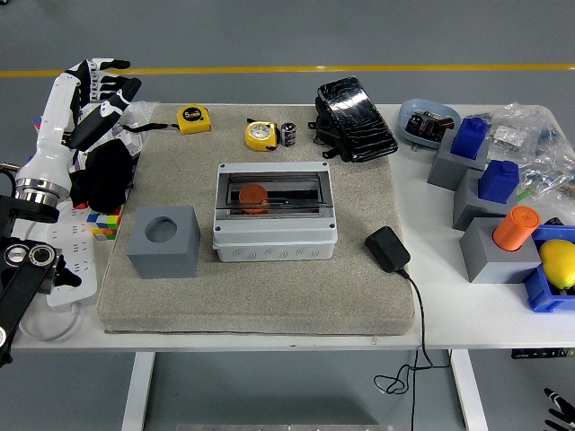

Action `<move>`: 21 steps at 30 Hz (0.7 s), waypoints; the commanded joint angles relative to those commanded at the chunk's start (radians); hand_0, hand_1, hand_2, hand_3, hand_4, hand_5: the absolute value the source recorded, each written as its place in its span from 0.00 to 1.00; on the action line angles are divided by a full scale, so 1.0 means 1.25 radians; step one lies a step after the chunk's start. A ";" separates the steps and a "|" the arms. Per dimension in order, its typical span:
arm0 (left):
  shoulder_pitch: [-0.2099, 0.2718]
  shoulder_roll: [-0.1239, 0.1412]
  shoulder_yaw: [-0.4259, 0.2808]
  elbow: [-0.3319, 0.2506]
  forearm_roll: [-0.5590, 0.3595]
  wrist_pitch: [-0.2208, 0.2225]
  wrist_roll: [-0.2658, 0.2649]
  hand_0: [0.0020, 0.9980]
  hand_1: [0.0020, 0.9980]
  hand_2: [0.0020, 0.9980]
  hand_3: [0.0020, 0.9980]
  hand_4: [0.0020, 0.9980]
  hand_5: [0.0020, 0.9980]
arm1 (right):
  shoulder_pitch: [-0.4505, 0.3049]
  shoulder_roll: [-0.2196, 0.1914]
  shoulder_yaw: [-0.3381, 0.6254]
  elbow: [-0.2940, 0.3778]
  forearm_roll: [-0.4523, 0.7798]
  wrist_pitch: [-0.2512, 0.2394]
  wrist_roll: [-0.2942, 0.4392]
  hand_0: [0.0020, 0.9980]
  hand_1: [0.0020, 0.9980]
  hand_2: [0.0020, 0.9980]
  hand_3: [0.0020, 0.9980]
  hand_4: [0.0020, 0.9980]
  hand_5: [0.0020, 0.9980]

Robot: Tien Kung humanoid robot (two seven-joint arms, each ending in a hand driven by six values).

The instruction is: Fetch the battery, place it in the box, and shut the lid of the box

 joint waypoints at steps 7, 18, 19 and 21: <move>-0.004 0.002 -0.001 -0.002 -0.001 -0.002 0.001 0.50 0.58 0.59 0.67 1.00 0.83 | 0.000 0.000 0.007 0.000 -0.003 0.004 0.000 0.66 0.67 0.66 0.55 0.96 0.46; 0.008 0.016 0.011 -0.003 0.001 -0.008 0.007 0.50 0.57 0.58 0.67 1.00 0.82 | -0.009 0.016 0.025 0.002 -0.011 0.004 -0.001 0.66 0.65 0.57 0.55 0.95 0.47; 0.009 0.018 0.014 -0.003 0.001 -0.009 0.008 0.50 0.57 0.58 0.67 1.00 0.82 | -0.010 0.017 0.027 0.003 -0.012 0.003 -0.001 0.66 0.65 0.57 0.55 0.95 0.47; 0.011 0.022 0.018 -0.004 0.000 -0.012 0.009 0.50 0.57 0.58 0.67 1.00 0.82 | -0.011 0.021 0.031 0.002 -0.014 0.003 -0.001 0.66 0.65 0.57 0.55 0.95 0.46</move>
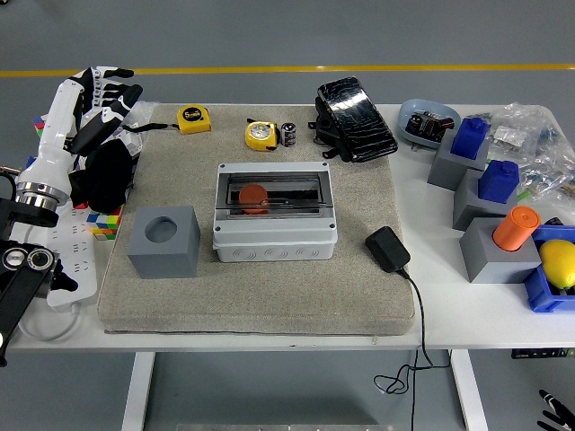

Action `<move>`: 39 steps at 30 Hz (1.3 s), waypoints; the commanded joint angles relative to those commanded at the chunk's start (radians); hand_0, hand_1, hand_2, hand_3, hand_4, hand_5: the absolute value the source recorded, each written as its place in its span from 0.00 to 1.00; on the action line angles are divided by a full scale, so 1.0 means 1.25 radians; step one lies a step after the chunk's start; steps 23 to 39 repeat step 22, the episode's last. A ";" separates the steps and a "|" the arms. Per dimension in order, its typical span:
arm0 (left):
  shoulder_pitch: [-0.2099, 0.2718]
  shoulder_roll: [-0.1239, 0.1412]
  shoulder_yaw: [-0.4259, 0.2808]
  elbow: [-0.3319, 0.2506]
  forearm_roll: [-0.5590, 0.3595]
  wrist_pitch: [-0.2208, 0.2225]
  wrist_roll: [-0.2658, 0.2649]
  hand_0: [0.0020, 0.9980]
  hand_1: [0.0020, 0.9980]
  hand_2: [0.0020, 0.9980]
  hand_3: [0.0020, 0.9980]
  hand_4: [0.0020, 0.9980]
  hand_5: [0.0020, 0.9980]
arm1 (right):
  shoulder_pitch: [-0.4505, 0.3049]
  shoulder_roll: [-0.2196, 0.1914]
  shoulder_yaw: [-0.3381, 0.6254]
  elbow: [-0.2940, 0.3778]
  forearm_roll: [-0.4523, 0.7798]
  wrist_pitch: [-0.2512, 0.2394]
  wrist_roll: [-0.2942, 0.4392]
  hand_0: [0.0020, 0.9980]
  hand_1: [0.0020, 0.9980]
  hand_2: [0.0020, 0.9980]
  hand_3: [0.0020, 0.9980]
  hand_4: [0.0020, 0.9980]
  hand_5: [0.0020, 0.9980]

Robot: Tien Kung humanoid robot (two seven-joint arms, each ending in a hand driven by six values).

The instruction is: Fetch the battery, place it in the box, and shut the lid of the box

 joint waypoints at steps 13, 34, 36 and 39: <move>0.016 0.021 0.024 -0.003 -0.002 -0.013 0.007 0.49 0.57 0.58 0.67 1.00 0.82 | -0.014 0.027 0.013 0.000 -0.009 -0.003 0.003 0.66 0.65 0.58 0.55 0.95 0.47; 0.035 0.026 0.065 0.002 0.000 -0.039 0.024 0.49 0.57 0.58 0.67 1.00 0.82 | -0.036 0.038 0.020 -0.006 -0.013 -0.005 0.004 0.66 0.65 0.59 0.55 0.95 0.47; 0.035 0.026 0.065 0.002 0.000 -0.039 0.024 0.49 0.57 0.58 0.67 1.00 0.82 | -0.036 0.038 0.020 -0.006 -0.013 -0.005 0.004 0.66 0.65 0.59 0.55 0.95 0.47; 0.035 0.026 0.065 0.002 0.000 -0.039 0.024 0.49 0.57 0.58 0.67 1.00 0.82 | -0.036 0.038 0.020 -0.006 -0.013 -0.005 0.004 0.66 0.65 0.59 0.55 0.95 0.47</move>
